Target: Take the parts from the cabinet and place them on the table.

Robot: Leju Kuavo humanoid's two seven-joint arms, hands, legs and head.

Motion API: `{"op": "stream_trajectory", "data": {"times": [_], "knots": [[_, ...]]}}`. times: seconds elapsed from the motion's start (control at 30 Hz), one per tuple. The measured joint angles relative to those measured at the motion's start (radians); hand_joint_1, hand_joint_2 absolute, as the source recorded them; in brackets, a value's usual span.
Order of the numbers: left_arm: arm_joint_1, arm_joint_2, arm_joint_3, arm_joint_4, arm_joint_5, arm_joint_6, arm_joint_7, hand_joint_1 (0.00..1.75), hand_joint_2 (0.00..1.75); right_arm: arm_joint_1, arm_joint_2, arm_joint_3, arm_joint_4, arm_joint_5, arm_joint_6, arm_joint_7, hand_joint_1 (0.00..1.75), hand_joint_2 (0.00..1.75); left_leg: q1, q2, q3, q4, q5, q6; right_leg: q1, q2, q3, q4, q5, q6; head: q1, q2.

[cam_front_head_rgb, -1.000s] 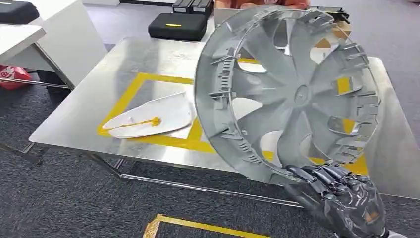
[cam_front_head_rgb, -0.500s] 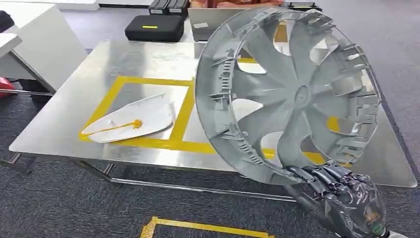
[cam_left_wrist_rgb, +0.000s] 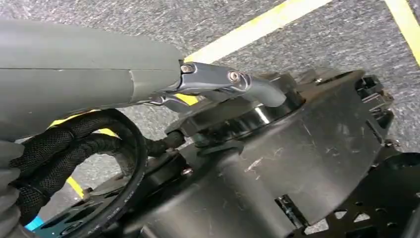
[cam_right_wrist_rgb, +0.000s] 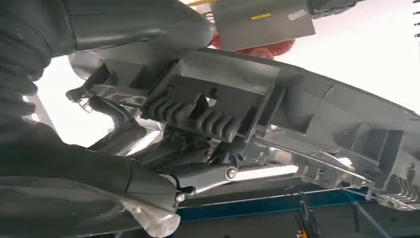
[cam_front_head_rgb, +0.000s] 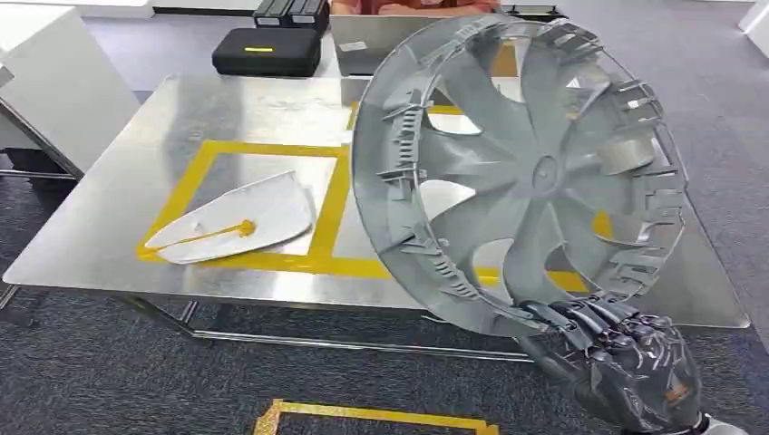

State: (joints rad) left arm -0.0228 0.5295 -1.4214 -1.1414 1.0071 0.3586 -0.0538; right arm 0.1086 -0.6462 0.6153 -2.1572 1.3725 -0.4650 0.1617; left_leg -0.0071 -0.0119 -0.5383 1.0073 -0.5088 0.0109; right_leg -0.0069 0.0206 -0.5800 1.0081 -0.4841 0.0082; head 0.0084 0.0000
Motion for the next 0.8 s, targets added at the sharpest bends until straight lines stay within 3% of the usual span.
{"op": "stream_trajectory", "data": {"times": [0.1, 0.4, 0.53, 0.67, 0.8], "knots": [[0.0, 0.0, -0.001, 0.0, 0.006, 0.001, -0.001, 0.0, 1.75, 0.0, 0.0, 0.0, 0.0, -0.005, 0.027, 0.01, 1.75, 1.75, -0.002, 0.0, -0.001, 0.001, 0.001, 0.004, -0.003, 0.0, 0.001, -0.005, 0.004, 0.007, 0.0, 0.0], [-0.001, 0.005, -0.019, -0.001, 0.022, 0.018, -0.011, 0.0, 1.75, 0.002, -0.014, -0.057, 0.0, -0.151, 0.191, 0.082, 1.75, 1.75, -0.006, 0.0, -0.002, 0.002, 0.001, 0.012, -0.005, 0.0, 0.0, -0.006, 0.007, 0.015, 0.0, 0.0], [-0.003, 0.008, -0.022, -0.002, 0.024, 0.018, -0.012, 0.0, 1.75, -0.014, -0.031, -0.09, 0.002, -0.208, 0.257, 0.081, 1.75, 1.75, -0.005, 0.0, -0.003, 0.002, 0.001, 0.012, -0.005, 0.001, 0.0, -0.005, 0.007, 0.015, -0.001, 0.0], [-0.006, 0.009, -0.025, -0.002, 0.026, 0.018, -0.009, 0.0, 1.75, -0.031, -0.074, -0.148, 0.031, -0.264, 0.339, 0.056, 1.75, 1.75, -0.004, 0.0, -0.003, 0.002, 0.003, 0.013, -0.005, -0.001, -0.001, -0.005, 0.007, 0.015, -0.001, 0.0], [-0.006, 0.011, -0.026, -0.003, 0.035, 0.023, -0.008, 0.0, 1.75, -0.037, -0.125, -0.211, 0.068, -0.277, 0.377, 0.02, 1.75, 1.75, -0.004, 0.0, -0.004, 0.002, 0.003, 0.014, -0.005, -0.002, -0.002, -0.005, 0.007, 0.015, -0.001, 0.0]]}}
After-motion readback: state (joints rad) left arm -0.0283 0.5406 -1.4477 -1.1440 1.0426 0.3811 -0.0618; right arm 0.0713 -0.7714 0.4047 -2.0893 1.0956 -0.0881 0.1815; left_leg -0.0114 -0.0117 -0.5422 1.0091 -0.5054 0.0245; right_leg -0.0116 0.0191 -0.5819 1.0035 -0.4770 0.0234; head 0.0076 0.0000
